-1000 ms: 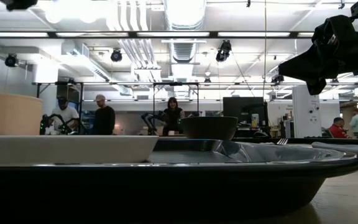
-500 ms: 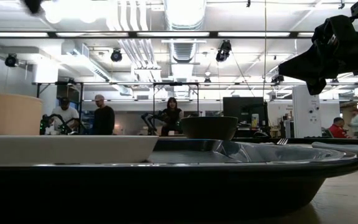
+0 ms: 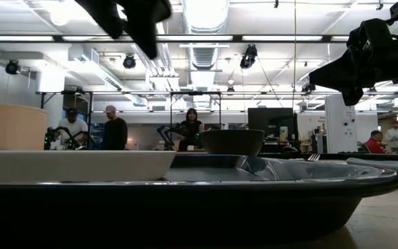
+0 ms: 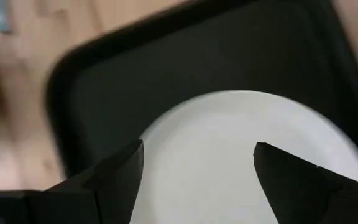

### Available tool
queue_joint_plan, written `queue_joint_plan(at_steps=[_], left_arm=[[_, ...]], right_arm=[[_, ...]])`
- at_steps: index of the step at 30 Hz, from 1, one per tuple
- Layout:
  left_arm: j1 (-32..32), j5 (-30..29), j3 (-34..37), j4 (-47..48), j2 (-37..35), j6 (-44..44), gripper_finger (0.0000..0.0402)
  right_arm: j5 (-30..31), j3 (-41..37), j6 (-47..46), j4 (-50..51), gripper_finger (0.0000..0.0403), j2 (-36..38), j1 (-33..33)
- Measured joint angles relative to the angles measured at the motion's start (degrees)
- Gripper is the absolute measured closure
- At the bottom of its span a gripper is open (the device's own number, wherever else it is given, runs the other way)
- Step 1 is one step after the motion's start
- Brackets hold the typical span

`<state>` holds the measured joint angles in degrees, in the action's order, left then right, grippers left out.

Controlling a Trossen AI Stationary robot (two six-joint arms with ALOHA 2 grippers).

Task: Set up tray
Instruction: Put the black bowl on the white plate

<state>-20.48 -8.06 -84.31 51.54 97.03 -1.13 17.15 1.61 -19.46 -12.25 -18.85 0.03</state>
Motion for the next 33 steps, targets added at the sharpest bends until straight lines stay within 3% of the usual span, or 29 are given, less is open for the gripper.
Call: queue_joint_plan(at_steps=[6,18,24,33], left_arm=[[8.23,0.01,0.03,-3.78,0.01,10.83,0.0121],[22.38,-0.04,0.04,-22.30,4.07,27.06,0.0121],[26.68,0.19,0.07,-27.11,7.76,31.96,0.0121],[29.78,2.46,0.22,-26.90,14.45,37.38,0.0121]], right_arm=[[0.04,0.00,0.00,0.00,0.0335,0.00,0.00],[1.13,0.00,-0.02,0.00,0.0335,-0.02,0.02],[1.11,0.00,-0.02,0.00,0.0335,-0.02,0.02],[1.10,0.00,0.00,0.02,0.0335,-0.02,0.02]])
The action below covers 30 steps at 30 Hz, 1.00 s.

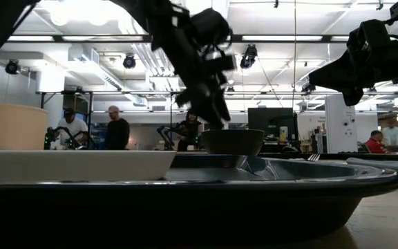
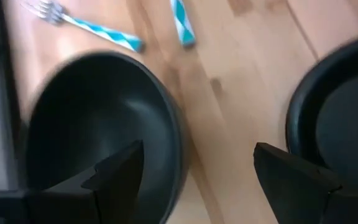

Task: Set up tray
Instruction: Put the black bowl on the white plate

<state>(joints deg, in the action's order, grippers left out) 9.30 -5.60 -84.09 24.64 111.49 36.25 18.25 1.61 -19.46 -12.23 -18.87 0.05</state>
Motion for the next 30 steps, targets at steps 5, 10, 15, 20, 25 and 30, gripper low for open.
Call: queue_joint_plan(at_steps=[5,10,15,20,25,30], left_arm=[[1.02,-0.90,-0.20,-1.56,2.70,0.34,0.0121],[1.94,-3.42,-0.22,-2.80,3.54,0.55,0.0121],[3.22,-3.48,-0.23,-3.06,3.54,0.47,0.0127],[4.13,-3.50,0.22,-2.12,3.54,0.35,0.0157],[4.18,-3.39,0.55,-2.20,3.54,0.31,0.0181],[4.23,-3.42,1.61,-2.46,3.54,0.31,0.0198]], right_arm=[[-0.01,0.00,-0.01,0.00,0.0335,0.00,-0.02],[-0.02,0.00,0.00,0.00,0.0335,0.00,-0.02],[0.00,0.00,0.19,0.00,0.0335,0.00,-0.02],[0.23,0.00,0.18,0.00,0.0335,0.00,-0.02],[0.44,0.00,0.19,0.00,0.0335,0.00,-0.02],[1.48,0.00,0.17,0.00,0.0335,-0.02,0.00]])
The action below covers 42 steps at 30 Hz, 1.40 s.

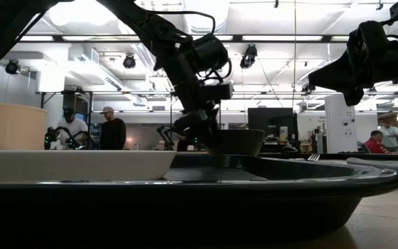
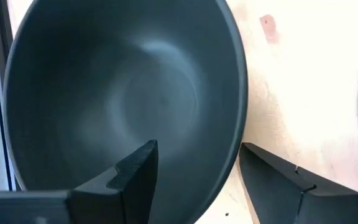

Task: Set up tray
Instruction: Put the black bowl on the white plate

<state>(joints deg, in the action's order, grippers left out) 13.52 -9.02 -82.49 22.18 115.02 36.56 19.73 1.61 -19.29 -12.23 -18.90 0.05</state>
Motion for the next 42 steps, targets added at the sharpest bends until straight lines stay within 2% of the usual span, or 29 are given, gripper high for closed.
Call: queue_joint_plan(at_steps=[9,22,24,29,38,42], left_arm=[[0.02,-0.15,0.47,-0.63,0.46,0.00,0.0243],[-0.02,-0.52,-0.14,-0.53,0.46,-0.15,0.0394],[-0.07,-0.82,-0.14,-0.58,0.46,-0.11,0.0397],[-1.38,-6.82,-0.15,1.68,-0.86,-0.11,0.0400],[-7.41,-7.01,-5.29,15.72,-7.05,-5.25,0.0401],[-11.53,-6.60,-8.78,21.34,-9.49,-10.80,0.0401]], right_arm=[[-0.02,0.00,-0.04,0.00,0.0335,0.02,0.00],[-0.03,0.00,-0.20,0.00,0.0335,0.07,0.00],[-0.02,0.00,-0.20,0.00,0.0335,0.07,0.00],[-0.03,0.00,-0.20,-0.02,0.0335,0.09,-0.01],[-0.04,0.00,-0.17,-0.02,0.0335,0.09,-0.04],[-0.04,0.00,-0.17,-0.18,0.0335,0.04,0.00]])
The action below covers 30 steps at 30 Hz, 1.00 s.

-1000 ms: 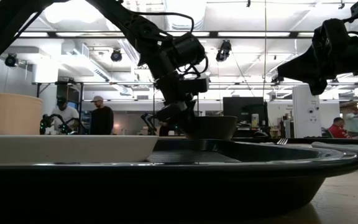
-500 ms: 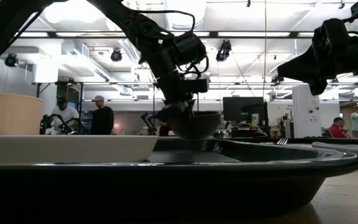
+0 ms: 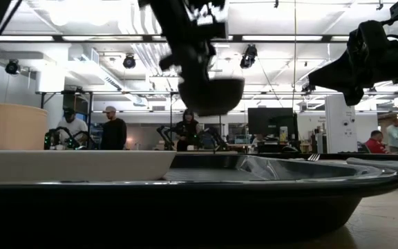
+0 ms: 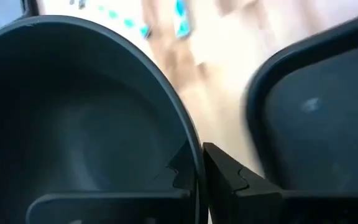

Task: Set up tray
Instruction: Put the black bowl on the white plate

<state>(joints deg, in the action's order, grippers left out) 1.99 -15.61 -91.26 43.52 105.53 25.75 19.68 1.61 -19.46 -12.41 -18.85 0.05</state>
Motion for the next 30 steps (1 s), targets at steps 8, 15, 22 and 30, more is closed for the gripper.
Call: queue_joint_plan(at_steps=[8,15,22,30], left_arm=[[-8.72,0.19,-3.51,11.19,-1.55,-13.05,0.0401],[-17.02,0.52,-1.70,16.64,-1.75,-24.45,0.0401],[-25.17,0.60,0.54,17.60,-1.75,-34.11,0.0401],[-33.35,0.70,4.10,17.59,-1.75,-46.01,0.0402]], right_arm=[[-0.04,0.00,-0.01,-0.11,0.0335,0.01,-0.04],[-0.10,0.00,-0.01,0.10,0.0335,-0.02,-0.04],[-0.13,0.00,-0.01,0.16,0.0335,-0.02,-0.04],[-0.13,0.00,0.17,0.18,0.0335,-0.02,-0.04]])
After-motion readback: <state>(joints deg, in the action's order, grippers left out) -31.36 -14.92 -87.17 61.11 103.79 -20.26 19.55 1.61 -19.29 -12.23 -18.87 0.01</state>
